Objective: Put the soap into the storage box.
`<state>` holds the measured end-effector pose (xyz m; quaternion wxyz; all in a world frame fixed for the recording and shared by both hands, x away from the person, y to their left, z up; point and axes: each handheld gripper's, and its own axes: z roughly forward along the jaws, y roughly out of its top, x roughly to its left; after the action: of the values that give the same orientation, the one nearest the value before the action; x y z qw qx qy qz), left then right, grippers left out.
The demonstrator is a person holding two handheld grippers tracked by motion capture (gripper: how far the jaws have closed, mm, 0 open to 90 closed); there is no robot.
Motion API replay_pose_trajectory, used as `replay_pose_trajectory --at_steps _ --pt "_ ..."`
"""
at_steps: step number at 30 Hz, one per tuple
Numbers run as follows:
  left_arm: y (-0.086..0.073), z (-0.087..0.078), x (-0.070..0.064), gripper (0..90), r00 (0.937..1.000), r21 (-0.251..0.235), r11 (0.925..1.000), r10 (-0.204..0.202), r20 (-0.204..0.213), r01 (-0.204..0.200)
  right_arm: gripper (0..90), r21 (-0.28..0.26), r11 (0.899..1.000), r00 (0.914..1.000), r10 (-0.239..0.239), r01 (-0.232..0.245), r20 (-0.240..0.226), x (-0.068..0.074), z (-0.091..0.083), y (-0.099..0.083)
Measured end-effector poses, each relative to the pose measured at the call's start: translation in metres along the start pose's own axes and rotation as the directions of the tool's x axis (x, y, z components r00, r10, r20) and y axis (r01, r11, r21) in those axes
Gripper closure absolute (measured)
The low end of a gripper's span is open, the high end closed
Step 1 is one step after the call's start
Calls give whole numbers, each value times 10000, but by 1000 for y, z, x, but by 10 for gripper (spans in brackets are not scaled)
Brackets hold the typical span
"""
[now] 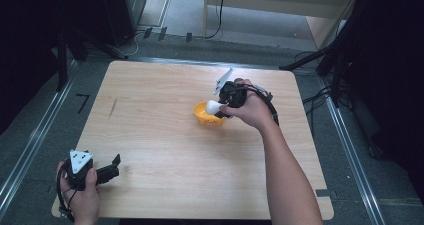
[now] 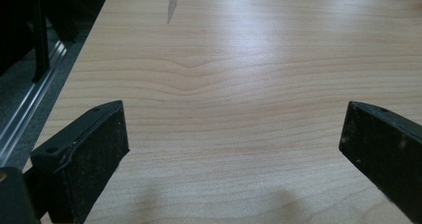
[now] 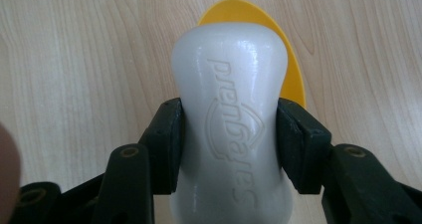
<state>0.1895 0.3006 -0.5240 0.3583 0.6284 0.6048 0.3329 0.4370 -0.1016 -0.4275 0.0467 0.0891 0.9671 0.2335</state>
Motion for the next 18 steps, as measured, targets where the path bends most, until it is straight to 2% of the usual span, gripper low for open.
replay_pose_trajectory --at_steps 1,8,9,18 --pt "0 0 0 0 10000 13 10000 11 -1 -11 502 53 10000 10000 8 -9 85 0 1 1" --pt "0 0 0 0 10000 -14 10000 -51 7 51 502 124 9997 9997 -212 212 -78 -4 7 10" --pt "0 0 0 0 10000 -16 10000 -53 6 53 502 91 9996 9996 -269 269 22 -6 8 10" --pt "0 0 1 0 10000 -2 10000 -68 42 68 502 518 9971 9985 -552 554 -51 -10 26 11"
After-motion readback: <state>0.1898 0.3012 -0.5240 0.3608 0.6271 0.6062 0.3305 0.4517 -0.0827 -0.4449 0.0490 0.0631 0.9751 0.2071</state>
